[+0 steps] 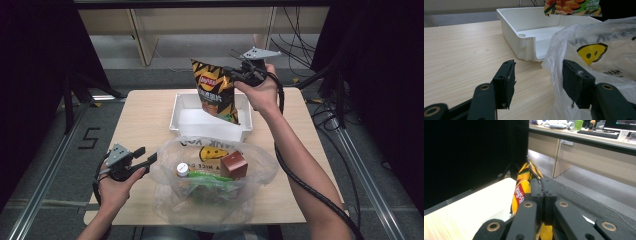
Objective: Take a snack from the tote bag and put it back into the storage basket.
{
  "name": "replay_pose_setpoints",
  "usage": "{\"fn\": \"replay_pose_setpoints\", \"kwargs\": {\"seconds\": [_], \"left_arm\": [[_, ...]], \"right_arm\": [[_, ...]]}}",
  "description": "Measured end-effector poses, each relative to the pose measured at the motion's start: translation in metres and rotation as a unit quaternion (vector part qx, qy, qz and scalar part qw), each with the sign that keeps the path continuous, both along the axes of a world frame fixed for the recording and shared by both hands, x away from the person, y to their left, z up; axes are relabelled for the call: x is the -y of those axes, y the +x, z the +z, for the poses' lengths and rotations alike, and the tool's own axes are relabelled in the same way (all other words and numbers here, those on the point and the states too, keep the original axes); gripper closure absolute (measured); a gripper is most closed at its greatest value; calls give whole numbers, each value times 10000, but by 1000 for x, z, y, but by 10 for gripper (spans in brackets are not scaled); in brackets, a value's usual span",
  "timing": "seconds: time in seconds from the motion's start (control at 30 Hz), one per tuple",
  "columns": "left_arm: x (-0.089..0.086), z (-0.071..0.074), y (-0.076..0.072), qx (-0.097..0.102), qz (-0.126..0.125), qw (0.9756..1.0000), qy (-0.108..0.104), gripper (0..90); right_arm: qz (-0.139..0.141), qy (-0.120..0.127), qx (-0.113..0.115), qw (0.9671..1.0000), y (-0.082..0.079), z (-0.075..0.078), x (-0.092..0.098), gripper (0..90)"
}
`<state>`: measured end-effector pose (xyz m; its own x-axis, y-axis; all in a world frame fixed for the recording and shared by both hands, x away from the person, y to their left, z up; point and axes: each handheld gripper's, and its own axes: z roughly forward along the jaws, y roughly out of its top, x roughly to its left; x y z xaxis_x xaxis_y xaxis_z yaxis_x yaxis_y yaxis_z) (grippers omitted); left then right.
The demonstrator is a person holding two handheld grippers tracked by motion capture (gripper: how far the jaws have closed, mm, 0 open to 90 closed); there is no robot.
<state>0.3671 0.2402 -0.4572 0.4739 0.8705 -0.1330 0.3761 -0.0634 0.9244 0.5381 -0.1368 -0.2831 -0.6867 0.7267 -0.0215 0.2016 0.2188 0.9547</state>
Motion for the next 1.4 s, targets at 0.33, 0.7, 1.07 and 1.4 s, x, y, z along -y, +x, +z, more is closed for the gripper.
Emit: {"fn": "replay_pose_setpoints", "kwargs": {"seconds": [0.33, 0.7, 1.07, 1.4], "left_arm": [[0, 0, 0, -9, 5, 10000, -11, 444], [0, 0, 0, -17, 8, 10000, -17, 444], [0, 0, 0, -17, 3, 10000, -21, 445], [1, 0, 0, -16, 7, 10000, -19, 445]], "right_arm": [[-37, -62, -107, 9999, 12, -7, 1, 900], [-158, -49, -247, 9996, 21, -15, -1, 900], [-156, -115, -365, 9991, 28, -22, -3, 900], [-183, -164, -444, 9987, 33, -27, -5, 900]]}}
